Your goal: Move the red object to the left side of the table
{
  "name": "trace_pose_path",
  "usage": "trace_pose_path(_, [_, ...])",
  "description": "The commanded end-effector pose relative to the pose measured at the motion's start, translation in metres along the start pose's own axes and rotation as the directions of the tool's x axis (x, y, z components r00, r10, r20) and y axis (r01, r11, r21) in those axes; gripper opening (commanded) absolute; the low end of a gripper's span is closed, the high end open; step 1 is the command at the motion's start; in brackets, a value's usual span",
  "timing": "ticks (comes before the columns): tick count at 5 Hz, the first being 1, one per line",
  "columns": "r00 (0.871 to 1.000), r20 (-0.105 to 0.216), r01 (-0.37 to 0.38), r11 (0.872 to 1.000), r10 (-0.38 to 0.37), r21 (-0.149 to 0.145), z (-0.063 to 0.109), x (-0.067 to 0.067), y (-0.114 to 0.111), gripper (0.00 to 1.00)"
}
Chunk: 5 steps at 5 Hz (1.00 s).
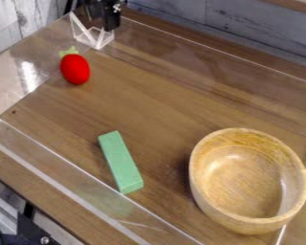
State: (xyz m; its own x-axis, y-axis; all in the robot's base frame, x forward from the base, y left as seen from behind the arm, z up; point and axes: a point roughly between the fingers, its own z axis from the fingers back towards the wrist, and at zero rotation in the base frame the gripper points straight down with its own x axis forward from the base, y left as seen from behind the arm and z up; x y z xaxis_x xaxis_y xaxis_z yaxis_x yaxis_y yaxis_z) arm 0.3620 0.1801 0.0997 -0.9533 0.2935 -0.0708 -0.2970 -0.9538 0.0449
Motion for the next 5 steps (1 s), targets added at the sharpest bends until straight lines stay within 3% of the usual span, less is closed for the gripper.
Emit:
trace_pose_path(1, [0.998, -0.049, -0.028, 0.999, 0.027, -0.026, 0.037, -0.007, 0.012, 1.00])
trace_pose_path(3, [1.000, -0.029, -0.008, 1.000, 0.009, 0.026, 0.031, -0.022, 0.031, 1.00])
trace_pose_path(5, [0.998, 0.003, 0.063, 0.994, -0.064, 0.084, 0.021, -0.027, 0.038, 1.00])
